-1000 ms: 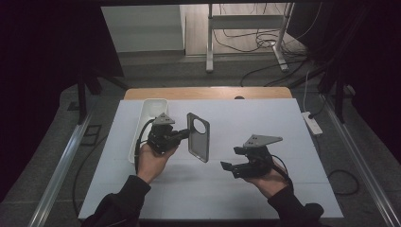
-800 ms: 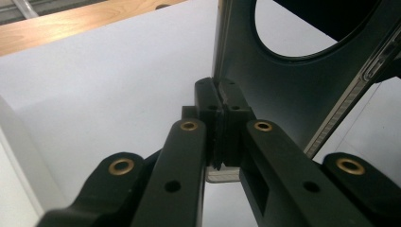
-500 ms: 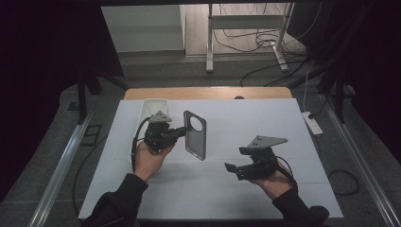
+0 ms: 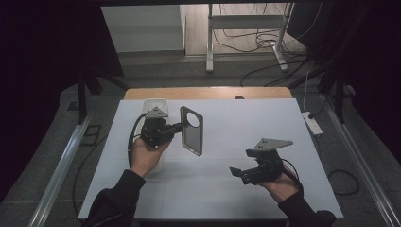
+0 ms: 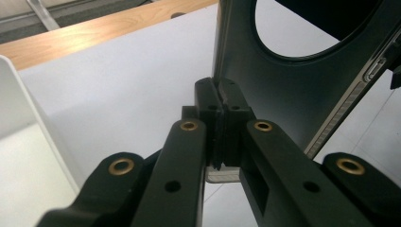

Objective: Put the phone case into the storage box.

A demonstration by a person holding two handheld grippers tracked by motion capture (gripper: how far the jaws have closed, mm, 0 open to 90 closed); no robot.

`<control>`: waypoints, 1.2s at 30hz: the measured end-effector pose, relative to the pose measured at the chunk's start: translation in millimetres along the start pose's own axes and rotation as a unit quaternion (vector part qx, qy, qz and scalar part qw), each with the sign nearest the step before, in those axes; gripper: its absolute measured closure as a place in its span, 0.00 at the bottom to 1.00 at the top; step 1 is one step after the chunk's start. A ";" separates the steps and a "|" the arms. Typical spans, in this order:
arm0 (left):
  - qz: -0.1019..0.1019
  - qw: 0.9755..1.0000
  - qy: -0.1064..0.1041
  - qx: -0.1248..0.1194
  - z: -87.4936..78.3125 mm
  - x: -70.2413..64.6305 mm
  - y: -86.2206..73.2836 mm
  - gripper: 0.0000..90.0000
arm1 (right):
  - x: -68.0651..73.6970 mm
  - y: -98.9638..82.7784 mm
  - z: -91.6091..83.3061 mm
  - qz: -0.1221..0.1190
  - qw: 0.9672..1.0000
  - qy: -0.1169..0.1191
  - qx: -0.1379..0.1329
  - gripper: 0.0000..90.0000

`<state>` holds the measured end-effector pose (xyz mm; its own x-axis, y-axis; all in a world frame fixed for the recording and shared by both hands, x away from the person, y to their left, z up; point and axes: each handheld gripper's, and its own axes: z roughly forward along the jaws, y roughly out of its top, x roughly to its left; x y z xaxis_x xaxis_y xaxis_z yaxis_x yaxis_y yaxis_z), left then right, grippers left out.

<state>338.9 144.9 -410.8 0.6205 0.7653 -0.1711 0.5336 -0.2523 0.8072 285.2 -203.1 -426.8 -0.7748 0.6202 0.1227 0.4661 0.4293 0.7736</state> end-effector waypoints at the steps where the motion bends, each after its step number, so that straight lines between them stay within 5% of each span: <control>1: -0.001 1.000 0.001 0.000 -0.4 0.3 0.4 0.99 | -0.3 -0.7 -0.7 0.000 1.000 -0.001 0.001 0.10; 36: -0.023 0.999 0.046 -0.019 -24.4 34.9 13.9 0.99 | -8.8 -33.2 -27.7 0.021 0.999 -0.037 0.010 0.04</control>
<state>354.0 182.6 -391.7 0.5394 0.8271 -0.1582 0.5378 -0.1937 0.8205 264.7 -241.0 -436.3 -0.7208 0.6846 0.1087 0.5075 0.4144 0.7555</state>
